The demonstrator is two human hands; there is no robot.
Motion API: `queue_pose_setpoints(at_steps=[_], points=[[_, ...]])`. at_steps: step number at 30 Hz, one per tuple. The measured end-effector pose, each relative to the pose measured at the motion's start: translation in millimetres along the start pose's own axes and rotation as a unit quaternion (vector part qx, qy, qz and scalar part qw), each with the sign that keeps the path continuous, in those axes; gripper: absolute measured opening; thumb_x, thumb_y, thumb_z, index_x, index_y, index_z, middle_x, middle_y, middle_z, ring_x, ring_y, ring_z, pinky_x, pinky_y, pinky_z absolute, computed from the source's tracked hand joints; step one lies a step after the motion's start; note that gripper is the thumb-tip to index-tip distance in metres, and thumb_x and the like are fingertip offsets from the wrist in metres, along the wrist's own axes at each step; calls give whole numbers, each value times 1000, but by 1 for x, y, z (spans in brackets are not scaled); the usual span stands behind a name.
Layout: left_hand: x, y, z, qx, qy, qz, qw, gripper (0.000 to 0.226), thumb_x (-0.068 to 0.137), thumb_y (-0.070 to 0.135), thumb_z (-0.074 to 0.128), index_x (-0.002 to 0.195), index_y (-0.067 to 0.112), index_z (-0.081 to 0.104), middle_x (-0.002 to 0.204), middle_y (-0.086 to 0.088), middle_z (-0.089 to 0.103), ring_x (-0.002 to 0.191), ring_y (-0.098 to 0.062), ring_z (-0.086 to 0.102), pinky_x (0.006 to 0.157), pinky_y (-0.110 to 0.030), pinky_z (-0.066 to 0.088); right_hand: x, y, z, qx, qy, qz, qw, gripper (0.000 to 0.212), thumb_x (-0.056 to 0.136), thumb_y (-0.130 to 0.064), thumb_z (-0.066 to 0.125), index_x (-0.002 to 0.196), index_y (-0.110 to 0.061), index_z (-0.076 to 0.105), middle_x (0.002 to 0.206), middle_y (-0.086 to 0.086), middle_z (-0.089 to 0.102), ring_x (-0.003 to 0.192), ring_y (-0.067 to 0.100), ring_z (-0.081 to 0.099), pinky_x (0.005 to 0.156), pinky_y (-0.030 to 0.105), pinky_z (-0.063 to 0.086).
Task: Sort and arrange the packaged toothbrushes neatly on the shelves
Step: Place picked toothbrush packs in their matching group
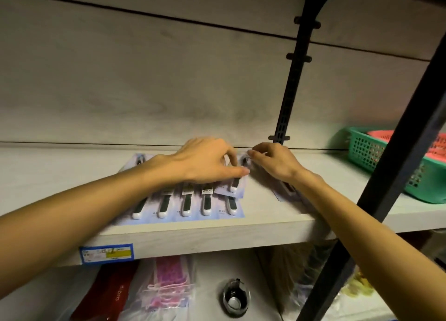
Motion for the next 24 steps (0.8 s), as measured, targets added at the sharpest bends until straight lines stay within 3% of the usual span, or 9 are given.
queue_pose_setpoints(at_steps=[3, 5, 8, 11, 17, 19, 24], points=[[7, 6, 0, -63, 7, 5, 998, 47, 79, 80, 43, 86, 43, 71, 61, 26, 66, 61, 4, 61, 55, -23, 39, 8, 9, -8, -19, 11, 12, 1000, 44, 93, -52, 57, 122, -20, 67, 123, 3, 69, 108, 24, 63, 90, 35, 50], [13, 2, 0, -67, 36, -7, 997, 41, 82, 73, 48, 87, 40, 73, 63, 21, 67, 63, 3, 61, 56, -23, 40, 11, 12, -8, -10, -3, 24, 1000, 47, 92, -55, 56, 121, -21, 68, 124, 2, 68, 111, 23, 62, 93, 35, 49], [26, -14, 4, -17, 35, -50, 998, 30, 86, 61, 57, 93, 37, 73, 85, 17, 73, 84, -10, 67, 67, -28, 48, 17, 5, 3, 9, -38, 23, 999, 48, 90, -61, 56, 114, -22, 71, 118, 2, 70, 110, 22, 63, 96, 39, 49], [26, -33, 19, 18, -17, -88, 996, 34, 86, 62, 59, 103, 34, 71, 109, 13, 71, 101, -16, 65, 75, -29, 45, 20, 2, 15, -20, -56, 17, 998, 43, 89, -58, 59, 110, -23, 72, 113, 3, 72, 107, 24, 63, 94, 40, 51], [10, -54, 33, -6, -12, -100, 995, 52, 84, 74, 54, 117, 36, 67, 118, 14, 69, 102, -14, 65, 80, -32, 50, 27, 11, 23, 32, -103, 16, 994, 34, 91, -48, 61, 116, -27, 72, 122, 1, 68, 112, 20, 59, 97, 33, 46], [12, -53, 36, -34, -32, -97, 994, 56, 85, 74, 54, 123, 35, 66, 123, 10, 67, 108, -16, 63, 89, -35, 51, 27, 10, 26, 40, -106, 5, 994, 34, 93, -40, 61, 122, -25, 69, 126, 0, 67, 115, 18, 58, 98, 30, 43], [18, -45, 43, -78, -45, -103, 991, 41, 88, 61, 62, 116, 33, 70, 119, 7, 67, 104, -16, 61, 91, -38, 52, 23, 7, 31, 16, -106, -29, 994, 41, 97, -42, 54, 134, -24, 62, 135, 1, 62, 126, 19, 53, 110, 34, 40]])
Point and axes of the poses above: each hand's wrist, its own x-axis towards the middle knuckle, its own z-axis out of the palm, y = z × x, the point moved 5 cm from there along x, towards the middle knuckle
